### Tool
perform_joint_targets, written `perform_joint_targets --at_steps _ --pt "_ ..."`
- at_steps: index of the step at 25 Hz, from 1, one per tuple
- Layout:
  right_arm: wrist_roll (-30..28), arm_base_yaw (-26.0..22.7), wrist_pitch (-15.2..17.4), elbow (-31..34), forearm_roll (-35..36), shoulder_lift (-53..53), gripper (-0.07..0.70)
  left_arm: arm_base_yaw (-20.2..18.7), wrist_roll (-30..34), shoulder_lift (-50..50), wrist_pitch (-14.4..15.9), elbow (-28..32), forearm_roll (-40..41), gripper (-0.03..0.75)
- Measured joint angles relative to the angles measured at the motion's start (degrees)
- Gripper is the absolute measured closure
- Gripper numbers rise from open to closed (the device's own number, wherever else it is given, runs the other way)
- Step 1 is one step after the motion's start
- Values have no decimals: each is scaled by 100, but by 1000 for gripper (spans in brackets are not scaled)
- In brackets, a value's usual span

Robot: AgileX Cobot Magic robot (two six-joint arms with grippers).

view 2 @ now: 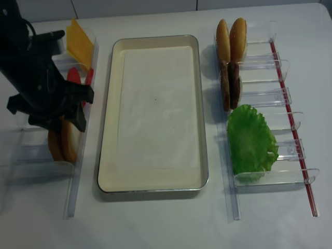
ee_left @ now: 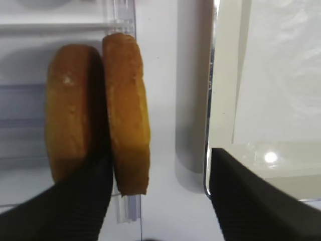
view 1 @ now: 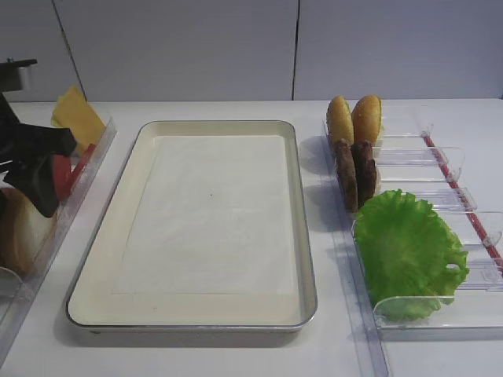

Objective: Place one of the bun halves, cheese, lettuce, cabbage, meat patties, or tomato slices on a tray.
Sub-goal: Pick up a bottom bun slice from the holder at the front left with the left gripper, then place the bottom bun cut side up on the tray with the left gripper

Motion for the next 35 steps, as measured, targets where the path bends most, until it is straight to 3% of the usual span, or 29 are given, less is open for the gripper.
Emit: perform_joint_targets --at_steps 7,20,35 --pt "0 0 0 0 0 0 382 0 -4 198 -64 0 0 340" --pt "12 0 0 0 -14 0 382 0 -148 239 -133 0 509 577" --pt "12 0 0 0 -13 0 382 0 -148 248 -78 -53 539 586"
